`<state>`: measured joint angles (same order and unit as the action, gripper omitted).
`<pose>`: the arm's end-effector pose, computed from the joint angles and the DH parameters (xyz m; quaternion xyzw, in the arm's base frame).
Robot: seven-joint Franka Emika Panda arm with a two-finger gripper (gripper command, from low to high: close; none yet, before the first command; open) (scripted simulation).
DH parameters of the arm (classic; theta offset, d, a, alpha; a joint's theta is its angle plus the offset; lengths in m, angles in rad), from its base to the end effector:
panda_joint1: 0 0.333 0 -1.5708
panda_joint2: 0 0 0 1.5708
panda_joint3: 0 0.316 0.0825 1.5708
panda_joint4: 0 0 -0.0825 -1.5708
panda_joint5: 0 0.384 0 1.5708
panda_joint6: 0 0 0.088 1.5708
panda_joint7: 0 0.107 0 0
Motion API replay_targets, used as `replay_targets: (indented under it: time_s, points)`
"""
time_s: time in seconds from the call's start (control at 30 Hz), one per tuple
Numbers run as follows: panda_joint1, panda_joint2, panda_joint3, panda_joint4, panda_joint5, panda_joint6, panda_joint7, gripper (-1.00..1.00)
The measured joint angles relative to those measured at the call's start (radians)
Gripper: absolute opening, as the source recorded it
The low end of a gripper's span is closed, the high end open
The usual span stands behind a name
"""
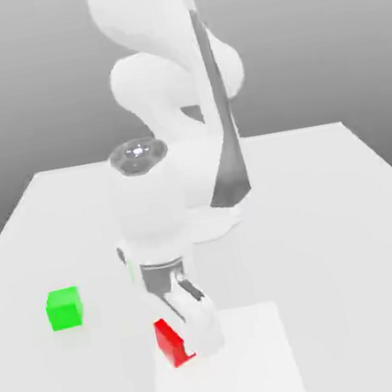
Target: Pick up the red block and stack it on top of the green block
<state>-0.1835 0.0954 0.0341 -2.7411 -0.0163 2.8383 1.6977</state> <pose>0.3902 -0.0575 0.1914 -0.6091 0.7931 -0.0012 0.0001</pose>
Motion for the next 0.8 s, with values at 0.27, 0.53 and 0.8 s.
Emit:
replay_targets:
  time_s: [0.27,0.53,0.8]
  points:
    - [-0.252,-0.193,-0.128,-0.068,-0.046,-0.118,0.124,-1.0]
    - [-0.43,-0.226,-0.257,-0.12,-0.043,-0.103,0.208,-1.0]
    - [-0.424,-0.049,-0.242,-0.116,0.065,0.065,0.134,1.0]
